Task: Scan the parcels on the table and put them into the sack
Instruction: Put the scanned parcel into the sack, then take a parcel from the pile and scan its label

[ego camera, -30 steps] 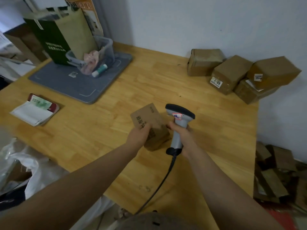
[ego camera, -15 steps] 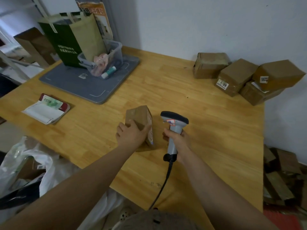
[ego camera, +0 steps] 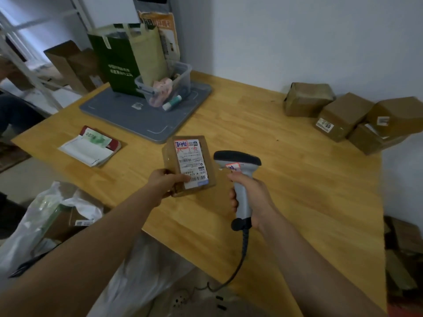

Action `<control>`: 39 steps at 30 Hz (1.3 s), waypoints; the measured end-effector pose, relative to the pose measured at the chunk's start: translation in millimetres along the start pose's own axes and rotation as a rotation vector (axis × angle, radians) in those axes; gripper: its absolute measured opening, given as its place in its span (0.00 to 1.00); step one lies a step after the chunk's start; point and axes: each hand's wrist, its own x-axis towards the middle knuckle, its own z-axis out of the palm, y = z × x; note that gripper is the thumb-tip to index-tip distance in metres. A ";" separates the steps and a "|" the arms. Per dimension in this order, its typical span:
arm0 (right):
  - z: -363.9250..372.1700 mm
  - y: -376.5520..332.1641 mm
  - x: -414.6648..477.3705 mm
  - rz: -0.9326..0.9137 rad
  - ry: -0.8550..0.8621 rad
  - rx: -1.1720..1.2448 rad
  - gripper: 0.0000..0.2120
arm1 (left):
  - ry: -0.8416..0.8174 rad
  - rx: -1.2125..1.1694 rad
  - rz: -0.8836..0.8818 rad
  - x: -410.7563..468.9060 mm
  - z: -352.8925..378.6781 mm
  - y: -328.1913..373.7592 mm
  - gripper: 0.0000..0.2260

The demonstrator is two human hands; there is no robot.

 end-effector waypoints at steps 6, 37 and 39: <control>32.1 -3.4 -20.4 -0.065 -0.108 -0.221 0.07 | 0.036 -0.072 0.109 -2.3 -37.9 -0.4 0.24; 59.2 3.6 -31.6 -0.085 -0.191 -0.416 0.05 | 0.138 -0.056 0.205 3.5 -85.4 -8.1 0.29; 59.4 3.3 -32.0 -0.090 -0.195 -0.417 0.05 | 0.138 -0.056 0.203 3.7 -85.4 -7.8 0.29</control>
